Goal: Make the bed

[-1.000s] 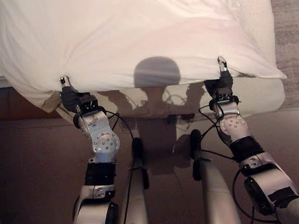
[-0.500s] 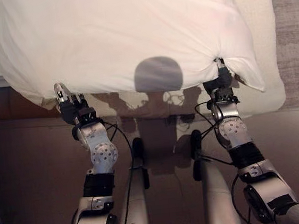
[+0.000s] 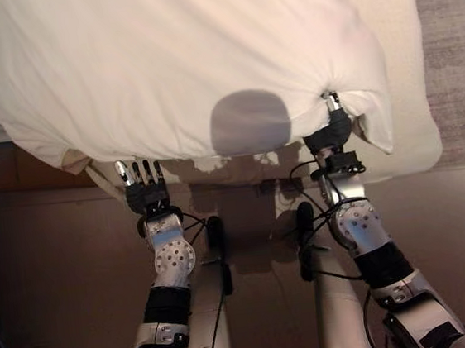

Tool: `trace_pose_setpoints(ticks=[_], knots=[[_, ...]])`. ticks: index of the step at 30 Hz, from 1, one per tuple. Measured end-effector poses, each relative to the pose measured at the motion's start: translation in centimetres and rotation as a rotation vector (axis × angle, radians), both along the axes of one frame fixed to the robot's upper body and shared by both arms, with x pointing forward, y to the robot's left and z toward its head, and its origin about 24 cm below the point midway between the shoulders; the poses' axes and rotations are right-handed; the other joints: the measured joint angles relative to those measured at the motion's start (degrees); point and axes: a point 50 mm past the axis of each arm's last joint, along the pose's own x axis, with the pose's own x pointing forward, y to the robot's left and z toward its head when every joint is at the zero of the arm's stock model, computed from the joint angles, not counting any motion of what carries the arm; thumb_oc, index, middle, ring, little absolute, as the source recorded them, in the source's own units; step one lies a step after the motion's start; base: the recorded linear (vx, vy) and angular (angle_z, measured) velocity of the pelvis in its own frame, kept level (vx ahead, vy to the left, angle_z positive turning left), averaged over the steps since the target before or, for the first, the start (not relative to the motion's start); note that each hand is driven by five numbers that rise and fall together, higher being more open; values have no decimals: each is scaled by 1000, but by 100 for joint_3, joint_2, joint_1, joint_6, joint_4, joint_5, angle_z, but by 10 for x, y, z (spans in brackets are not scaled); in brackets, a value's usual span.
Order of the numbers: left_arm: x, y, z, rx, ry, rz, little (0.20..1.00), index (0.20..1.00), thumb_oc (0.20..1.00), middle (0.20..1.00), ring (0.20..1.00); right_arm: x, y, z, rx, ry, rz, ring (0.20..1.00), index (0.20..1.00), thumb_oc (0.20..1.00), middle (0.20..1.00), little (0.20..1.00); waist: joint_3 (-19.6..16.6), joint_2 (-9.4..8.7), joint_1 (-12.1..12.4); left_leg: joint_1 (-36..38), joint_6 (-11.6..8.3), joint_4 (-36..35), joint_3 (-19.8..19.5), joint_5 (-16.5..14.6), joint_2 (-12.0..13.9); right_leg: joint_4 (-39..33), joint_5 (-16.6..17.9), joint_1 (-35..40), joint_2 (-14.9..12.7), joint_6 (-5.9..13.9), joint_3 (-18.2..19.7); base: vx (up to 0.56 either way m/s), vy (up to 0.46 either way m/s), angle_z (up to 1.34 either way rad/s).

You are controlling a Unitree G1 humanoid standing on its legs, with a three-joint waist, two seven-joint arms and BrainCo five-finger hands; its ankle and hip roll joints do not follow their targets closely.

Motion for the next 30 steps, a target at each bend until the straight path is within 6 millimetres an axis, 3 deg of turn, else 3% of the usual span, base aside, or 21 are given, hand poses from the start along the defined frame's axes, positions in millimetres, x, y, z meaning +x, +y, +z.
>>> trace_pose_setpoints(ticks=[10, 15, 30], knots=[[10, -2, 21, 8, -131, -19, 1000, 1000, 1000, 1000, 1000, -2, 0, -1, -9, -26, 8, 200, 200, 200, 200, 200, -34, -71, -155, -66, 2, 127, 18, -110, 37, -21, 8, -16, 38, 14, 30, 5, -1, -2], [11, 3, 29, 8, -181, 3, 1000, 1000, 1000, 1000, 1000, -3, 0, -4, -8, -33, 11, 200, 200, 200, 200, 200, -119, -238, -185, -186, 1, 194, 13, -156, 52, -16, 10, -118, 54, 19, 30, 3, -1, -2], [0, 16, 26, 40, -281, 35, 1000, 1000, 1000, 1000, 1000, -4, -1, -7, -3, -36, 14, 200, 200, 200, 200, 200, -122, -252, -149, -198, 3, 220, 4, -164, 56, -5, 10, -118, 58, 21, 28, 0, 0, 0]])
